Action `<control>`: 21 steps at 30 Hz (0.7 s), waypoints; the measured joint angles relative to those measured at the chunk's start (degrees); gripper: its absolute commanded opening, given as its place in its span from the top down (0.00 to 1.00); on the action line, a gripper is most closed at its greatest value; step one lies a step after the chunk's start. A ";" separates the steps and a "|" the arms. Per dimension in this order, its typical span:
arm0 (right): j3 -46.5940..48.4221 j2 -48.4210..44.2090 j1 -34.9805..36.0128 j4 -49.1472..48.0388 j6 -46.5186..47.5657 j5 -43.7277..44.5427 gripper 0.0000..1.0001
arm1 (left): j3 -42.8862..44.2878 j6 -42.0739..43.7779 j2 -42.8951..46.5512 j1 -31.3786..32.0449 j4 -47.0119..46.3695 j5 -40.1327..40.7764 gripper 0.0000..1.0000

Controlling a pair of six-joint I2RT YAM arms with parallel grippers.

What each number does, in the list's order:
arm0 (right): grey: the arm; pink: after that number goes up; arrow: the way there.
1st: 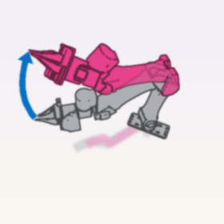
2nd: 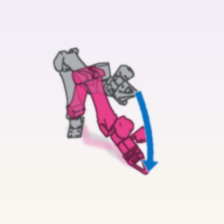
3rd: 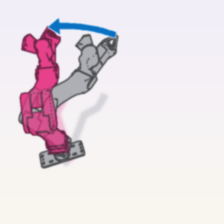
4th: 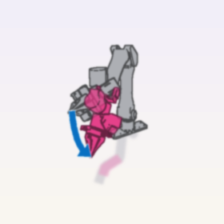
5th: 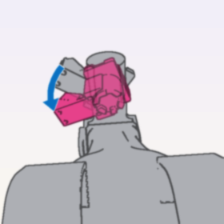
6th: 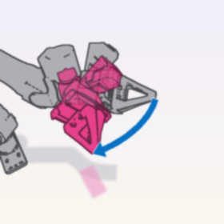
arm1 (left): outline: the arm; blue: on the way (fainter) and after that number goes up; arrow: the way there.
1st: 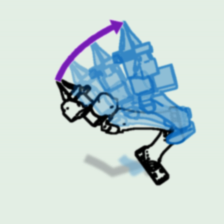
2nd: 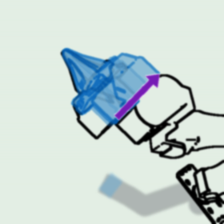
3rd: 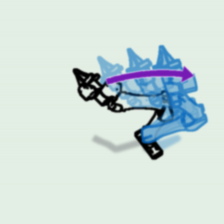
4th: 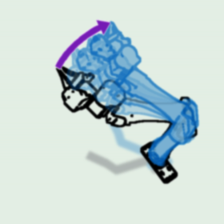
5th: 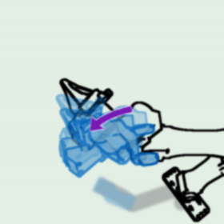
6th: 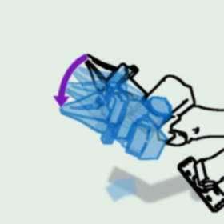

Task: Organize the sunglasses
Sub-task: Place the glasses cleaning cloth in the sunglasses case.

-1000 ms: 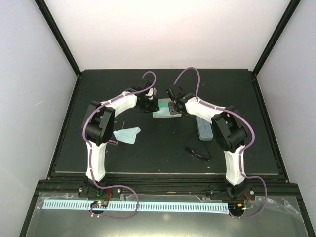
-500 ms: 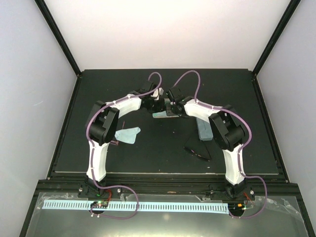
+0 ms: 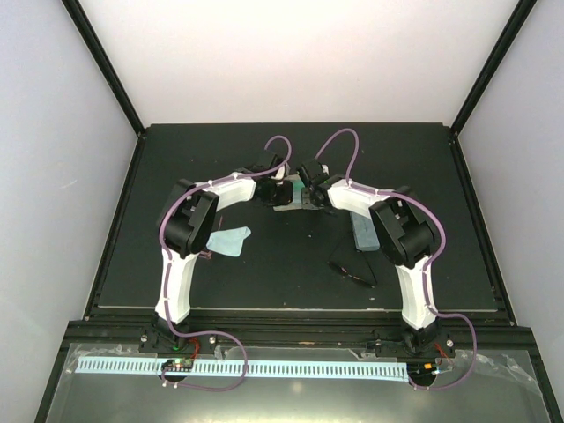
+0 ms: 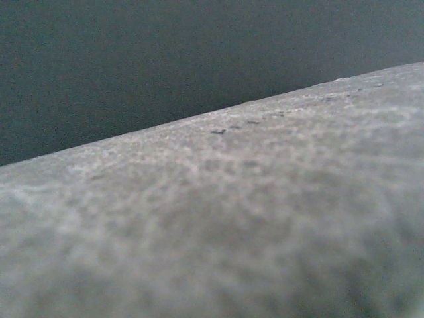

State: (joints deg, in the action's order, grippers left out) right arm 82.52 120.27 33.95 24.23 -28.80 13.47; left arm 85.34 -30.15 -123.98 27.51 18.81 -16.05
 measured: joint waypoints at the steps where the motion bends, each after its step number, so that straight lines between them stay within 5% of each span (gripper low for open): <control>1: 0.00 -0.02 0.00 0.46 -0.44 0.98 0.65 | 0.00 0.13 0.02 0.07 0.09 0.57 0.96; 7: -0.09 -2.03 0.13 1.36 -0.79 2.86 0.63 | 0.00 0.94 0.39 0.20 1.11 1.46 0.96; 14: -0.07 -3.23 -0.26 0.59 0.24 0.17 0.88 | 0.00 1.64 0.63 -0.13 0.98 -3.74 0.98; 21: 0.00 -1.09 -0.26 -1.77 0.37 -1.90 0.94 | -0.87 1.99 0.63 -0.17 -0.26 -6.08 0.98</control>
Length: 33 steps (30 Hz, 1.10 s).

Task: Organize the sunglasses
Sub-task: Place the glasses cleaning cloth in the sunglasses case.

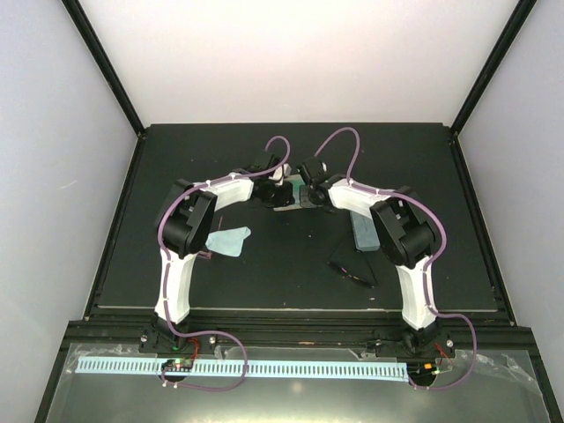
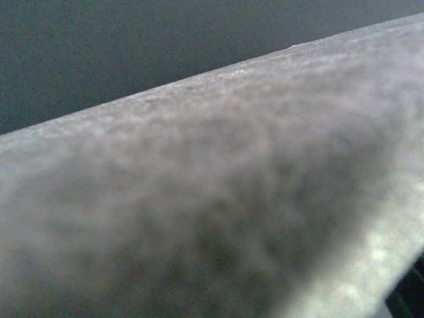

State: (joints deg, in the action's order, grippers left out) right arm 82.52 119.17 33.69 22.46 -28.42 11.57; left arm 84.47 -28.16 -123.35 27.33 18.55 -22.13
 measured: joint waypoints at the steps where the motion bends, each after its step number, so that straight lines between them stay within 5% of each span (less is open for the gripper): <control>1: 0.00 0.63 0.00 -0.37 0.00 0.02 0.94 | -0.22 0.09 0.00 0.00 -0.33 0.07 0.98; 7: 0.39 3.28 0.02 -2.86 -0.22 4.02 0.93 | -2.05 0.48 1.05 0.17 -1.05 3.65 0.98; 19: -0.35 1.81 0.00 -2.43 -1.99 10.75 0.66 | -5.62 0.90 4.68 0.22 1.27 7.19 0.90; 26: -8.20 -11.45 -0.17 -1.11 -1.99 7.76 0.48 | -8.26 1.55 12.50 0.11 3.04 6.16 0.79; 33: -22.51 -30.36 -0.20 3.21 -3.15 8.81 0.44 | -18.75 1.09 29.07 0.11 1.75 6.27 0.68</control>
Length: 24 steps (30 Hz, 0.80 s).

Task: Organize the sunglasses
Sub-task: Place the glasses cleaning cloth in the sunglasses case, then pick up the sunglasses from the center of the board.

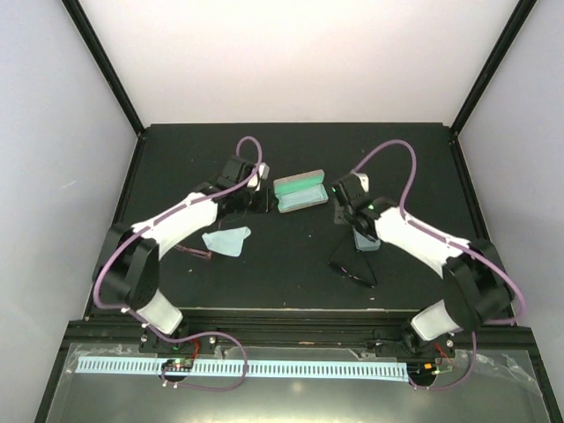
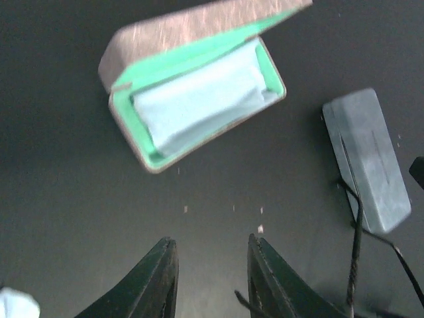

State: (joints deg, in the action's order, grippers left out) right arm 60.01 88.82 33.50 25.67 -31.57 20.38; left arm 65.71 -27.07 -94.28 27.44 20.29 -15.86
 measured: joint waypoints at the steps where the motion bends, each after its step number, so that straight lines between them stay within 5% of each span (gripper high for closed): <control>1: -2.67 -2.47 -0.02 1.27 -0.46 0.37 0.44 | -2.27 -0.15 2.45 0.00 -0.46 -0.07 0.67; 7: -16.35 -16.41 -0.17 9.44 -1.99 -1.90 0.43 | -17.20 -1.33 15.61 0.00 -1.55 -3.10 0.64; 13: -25.16 -31.04 -0.15 10.54 -2.45 -13.09 0.39 | -26.32 -2.32 28.04 0.15 -1.86 -6.84 0.60; 24: -27.82 -31.71 0.26 9.88 -0.44 -23.23 0.46 | -28.48 -2.58 38.23 0.44 -1.70 -8.50 0.56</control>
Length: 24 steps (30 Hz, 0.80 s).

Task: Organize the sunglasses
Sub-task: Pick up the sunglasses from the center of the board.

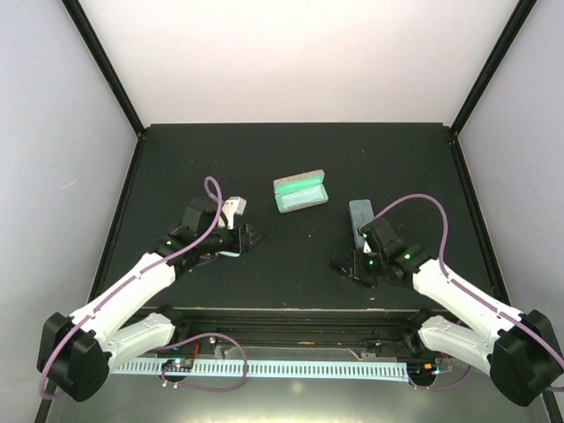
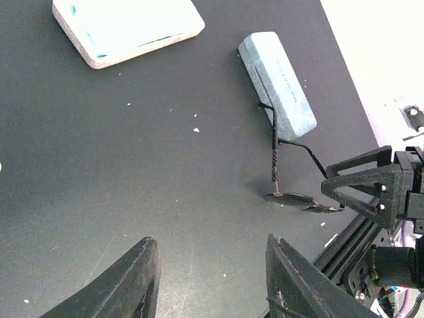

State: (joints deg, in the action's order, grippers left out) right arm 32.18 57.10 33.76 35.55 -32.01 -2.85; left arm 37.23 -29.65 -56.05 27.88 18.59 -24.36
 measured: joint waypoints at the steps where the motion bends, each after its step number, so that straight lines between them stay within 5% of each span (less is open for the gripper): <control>1: -0.07 0.42 0.09 -0.26 0.20 -0.55 0.46 | 0.00 0.00 -0.24 0.00 0.02 -0.17 0.56; 10: -0.31 3.15 4.31 -0.70 1.05 -3.32 0.48 | -0.09 -1.01 -2.62 0.00 -0.11 -0.59 0.56; 18: 2.10 7.41 10.49 2.43 0.00 0.15 0.65 | 1.40 -0.87 -6.25 0.00 1.46 -0.55 0.56; 24: 8.31 10.64 12.39 7.74 -0.09 3.67 0.62 | 3.15 -0.37 -7.50 0.00 2.49 -0.50 0.57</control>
State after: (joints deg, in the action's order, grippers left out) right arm 40.49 67.75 46.15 43.29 -32.10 0.82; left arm 40.38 -30.02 -63.55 27.88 21.08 -24.86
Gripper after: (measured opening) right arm 0.362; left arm 0.434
